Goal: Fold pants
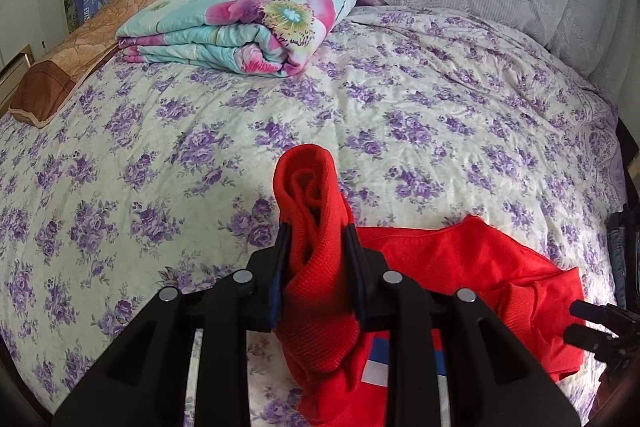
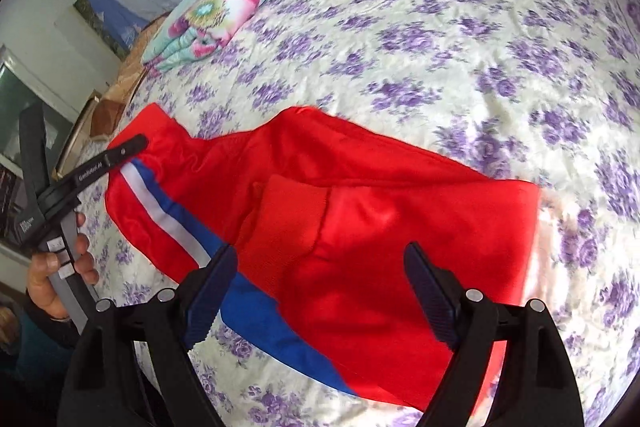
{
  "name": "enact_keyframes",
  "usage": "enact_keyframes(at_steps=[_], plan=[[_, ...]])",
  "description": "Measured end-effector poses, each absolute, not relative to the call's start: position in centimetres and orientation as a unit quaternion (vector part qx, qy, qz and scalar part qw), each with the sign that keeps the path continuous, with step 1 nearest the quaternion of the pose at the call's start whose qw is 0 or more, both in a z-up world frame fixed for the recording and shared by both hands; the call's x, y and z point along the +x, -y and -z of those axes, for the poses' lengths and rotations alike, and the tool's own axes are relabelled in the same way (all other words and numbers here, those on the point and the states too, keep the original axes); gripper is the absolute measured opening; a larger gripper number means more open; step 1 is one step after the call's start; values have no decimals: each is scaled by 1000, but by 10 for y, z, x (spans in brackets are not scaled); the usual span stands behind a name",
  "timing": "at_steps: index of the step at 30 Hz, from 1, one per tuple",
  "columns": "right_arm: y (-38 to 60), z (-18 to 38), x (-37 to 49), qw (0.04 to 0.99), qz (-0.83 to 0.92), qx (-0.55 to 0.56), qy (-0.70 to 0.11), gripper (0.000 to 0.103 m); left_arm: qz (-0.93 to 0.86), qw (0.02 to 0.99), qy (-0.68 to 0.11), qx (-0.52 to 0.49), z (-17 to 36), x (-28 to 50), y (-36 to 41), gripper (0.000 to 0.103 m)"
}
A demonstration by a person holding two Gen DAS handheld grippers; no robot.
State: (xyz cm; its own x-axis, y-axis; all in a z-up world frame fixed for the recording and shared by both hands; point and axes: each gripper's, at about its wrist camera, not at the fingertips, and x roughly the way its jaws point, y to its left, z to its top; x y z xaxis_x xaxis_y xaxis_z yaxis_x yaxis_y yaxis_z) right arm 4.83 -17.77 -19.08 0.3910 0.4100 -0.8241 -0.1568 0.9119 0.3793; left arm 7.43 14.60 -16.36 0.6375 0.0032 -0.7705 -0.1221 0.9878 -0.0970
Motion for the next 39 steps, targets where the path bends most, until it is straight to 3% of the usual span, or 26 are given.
enact_keyframes(at_steps=[9, 15, 23, 30, 33, 39], plan=[[262, 198, 24, 828, -105, 208, -511, 85, 35, 920, -389, -29, 126, 64, -76, 24], [269, 198, 15, 830, -114, 203, -506, 85, 63, 925, -374, -37, 117, 55, -59, 24], [176, 190, 43, 775, -292, 240, -507, 85, 45, 927, -358, -98, 119, 43, -109, 21], [135, 245, 82, 719, -286, 285, -566, 84, 42, 926, -356, -115, 127, 42, -127, 21], [145, 232, 83, 708, -294, 314, -560, 84, 40, 926, -355, -122, 128, 43, -133, 21], [144, 202, 120, 736, -302, 262, -546, 84, 10, 915, -358, -185, 148, 41, -177, 20]])
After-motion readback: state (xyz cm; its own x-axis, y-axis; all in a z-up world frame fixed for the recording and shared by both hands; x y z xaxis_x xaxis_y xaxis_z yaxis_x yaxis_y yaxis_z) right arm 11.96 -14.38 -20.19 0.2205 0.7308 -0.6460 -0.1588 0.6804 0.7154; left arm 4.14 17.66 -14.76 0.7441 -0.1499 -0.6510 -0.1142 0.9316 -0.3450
